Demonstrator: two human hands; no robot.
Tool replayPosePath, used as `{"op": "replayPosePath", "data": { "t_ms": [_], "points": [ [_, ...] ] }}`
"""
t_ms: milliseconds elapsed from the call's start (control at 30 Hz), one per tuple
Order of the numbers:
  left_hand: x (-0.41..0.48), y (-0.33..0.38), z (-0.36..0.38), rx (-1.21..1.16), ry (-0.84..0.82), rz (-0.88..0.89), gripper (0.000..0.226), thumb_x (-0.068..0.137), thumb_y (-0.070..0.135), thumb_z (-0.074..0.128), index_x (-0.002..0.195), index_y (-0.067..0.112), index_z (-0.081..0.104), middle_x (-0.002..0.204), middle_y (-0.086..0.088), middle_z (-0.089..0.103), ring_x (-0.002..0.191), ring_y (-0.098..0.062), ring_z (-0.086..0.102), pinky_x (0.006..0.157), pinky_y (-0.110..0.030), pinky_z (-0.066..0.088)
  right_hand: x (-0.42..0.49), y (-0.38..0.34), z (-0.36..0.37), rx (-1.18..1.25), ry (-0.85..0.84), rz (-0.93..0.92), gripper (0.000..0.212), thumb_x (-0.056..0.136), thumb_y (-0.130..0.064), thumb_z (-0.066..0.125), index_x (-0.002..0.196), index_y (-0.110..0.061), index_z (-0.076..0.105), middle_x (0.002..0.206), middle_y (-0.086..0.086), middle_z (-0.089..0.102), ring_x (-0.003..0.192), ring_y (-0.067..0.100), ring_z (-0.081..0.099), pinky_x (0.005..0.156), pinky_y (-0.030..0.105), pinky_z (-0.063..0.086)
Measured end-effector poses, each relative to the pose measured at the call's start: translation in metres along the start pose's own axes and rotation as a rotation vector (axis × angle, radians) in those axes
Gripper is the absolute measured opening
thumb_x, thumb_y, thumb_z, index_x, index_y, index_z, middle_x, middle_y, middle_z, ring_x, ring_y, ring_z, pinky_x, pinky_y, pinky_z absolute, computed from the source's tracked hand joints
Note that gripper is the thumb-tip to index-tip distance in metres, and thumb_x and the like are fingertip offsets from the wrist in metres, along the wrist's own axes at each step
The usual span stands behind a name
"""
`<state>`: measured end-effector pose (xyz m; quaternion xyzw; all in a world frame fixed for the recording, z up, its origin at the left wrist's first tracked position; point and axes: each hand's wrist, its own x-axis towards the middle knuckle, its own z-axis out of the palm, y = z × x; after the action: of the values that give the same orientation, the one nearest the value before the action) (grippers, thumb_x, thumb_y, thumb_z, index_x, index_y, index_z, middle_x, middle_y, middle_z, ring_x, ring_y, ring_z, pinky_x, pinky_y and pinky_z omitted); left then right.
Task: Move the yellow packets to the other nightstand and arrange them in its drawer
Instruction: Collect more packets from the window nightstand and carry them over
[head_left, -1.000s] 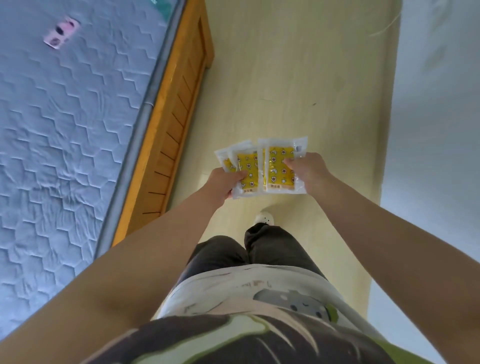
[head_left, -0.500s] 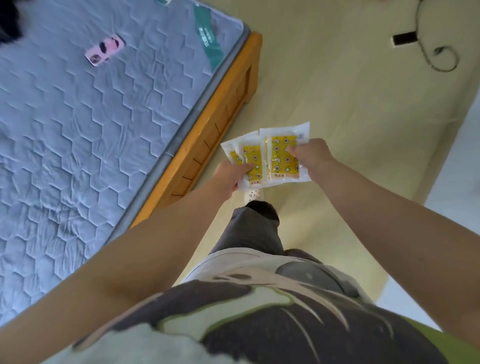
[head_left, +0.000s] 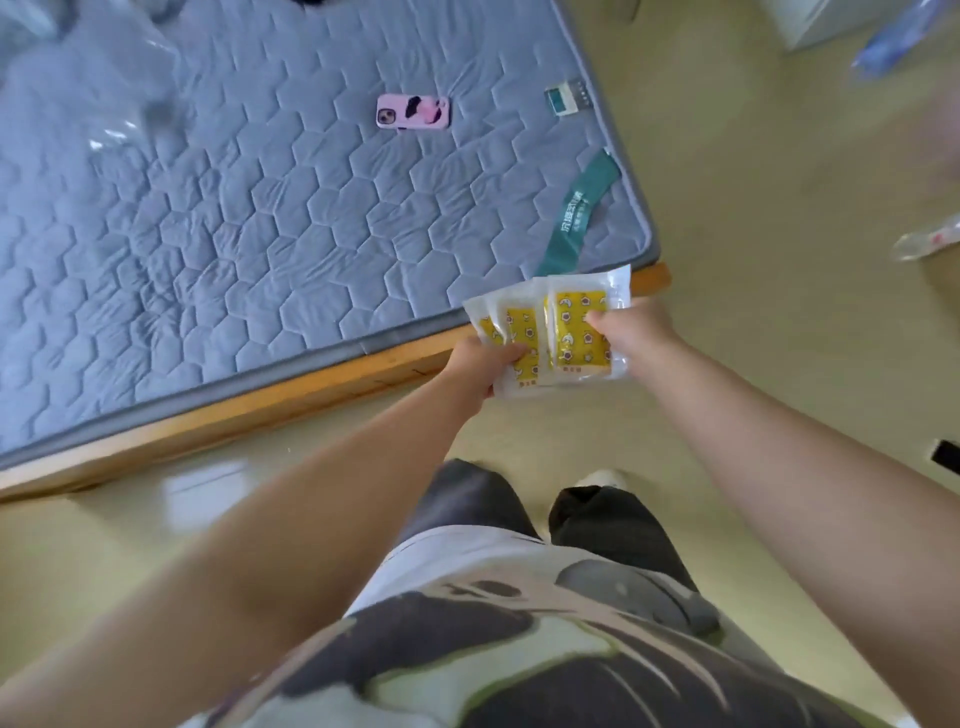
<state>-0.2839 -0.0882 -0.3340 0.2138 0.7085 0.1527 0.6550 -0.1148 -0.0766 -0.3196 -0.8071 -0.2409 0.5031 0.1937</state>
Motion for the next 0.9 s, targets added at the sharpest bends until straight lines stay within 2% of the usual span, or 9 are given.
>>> {"op": "replayPosePath", "data": {
  "t_ms": [67,267,400,567,667,800,900],
  "points": [
    [0.006,0.011,0.017,-0.134,0.04,-0.012,0.028,0.086,0.011,0.07,0.112,0.007,0.061,0.103,-0.009,0.07,0.092,-0.024,0.069,0.085,-0.042,0.056,0.027,-0.02,-0.015,-0.083,-0.058,-0.045,0.048,0.083,-0.025,0.07,0.125,-0.006,0.057,0.123,0.01,0.063,0.107,0.026,0.062,0.094,0.036,0.05],
    [0.023,0.051,0.057,-0.399,0.151,-0.018,0.021,0.087,0.008,0.068,0.107,0.008,0.059,0.093,-0.005,0.068,0.082,-0.02,0.067,0.08,-0.038,0.056,0.091,-0.082,-0.035,-0.286,-0.205,-0.138,0.052,0.086,-0.024,0.069,0.129,-0.001,0.052,0.128,0.011,0.059,0.114,0.028,0.058,0.097,0.036,0.047],
    [0.058,0.096,0.076,-0.525,0.198,-0.017,0.022,0.088,0.008,0.066,0.108,0.009,0.058,0.104,-0.009,0.067,0.089,-0.023,0.066,0.077,-0.038,0.055,0.137,-0.132,-0.037,-0.348,-0.286,-0.175,0.056,0.084,-0.025,0.069,0.132,-0.003,0.048,0.131,0.009,0.057,0.117,0.028,0.056,0.101,0.041,0.045],
    [0.102,0.187,0.123,-0.516,0.167,-0.009,0.022,0.088,0.009,0.067,0.108,0.007,0.057,0.104,-0.01,0.067,0.089,-0.025,0.066,0.08,-0.04,0.055,0.227,-0.199,-0.071,-0.329,-0.274,-0.161,0.052,0.077,-0.022,0.074,0.123,-0.005,0.056,0.121,0.011,0.063,0.106,0.03,0.063,0.091,0.048,0.052],
    [0.124,0.246,0.157,-0.521,0.144,-0.002,0.022,0.089,0.007,0.066,0.109,0.003,0.058,0.093,-0.009,0.067,0.079,-0.022,0.066,0.07,-0.037,0.056,0.271,-0.242,-0.109,-0.324,-0.247,-0.159,0.042,0.079,-0.019,0.072,0.117,-0.004,0.06,0.113,0.012,0.066,0.1,0.03,0.065,0.088,0.047,0.053],
    [0.165,0.326,0.206,-0.493,0.153,0.022,0.021,0.088,0.008,0.067,0.107,0.004,0.06,0.105,-0.012,0.068,0.088,-0.026,0.067,0.078,-0.039,0.056,0.337,-0.303,-0.161,-0.34,-0.243,-0.17,0.033,0.084,-0.017,0.069,0.112,-0.001,0.06,0.108,0.01,0.066,0.099,0.028,0.064,0.092,0.045,0.052],
    [0.203,0.394,0.247,-0.503,0.189,0.039,0.026,0.087,0.009,0.069,0.11,0.004,0.061,0.113,-0.013,0.068,0.095,-0.027,0.068,0.085,-0.042,0.056,0.402,-0.352,-0.197,-0.33,-0.277,-0.164,0.021,0.085,-0.016,0.068,0.101,-0.006,0.058,0.1,0.008,0.062,0.096,0.027,0.062,0.092,0.047,0.051]
  ]
}}
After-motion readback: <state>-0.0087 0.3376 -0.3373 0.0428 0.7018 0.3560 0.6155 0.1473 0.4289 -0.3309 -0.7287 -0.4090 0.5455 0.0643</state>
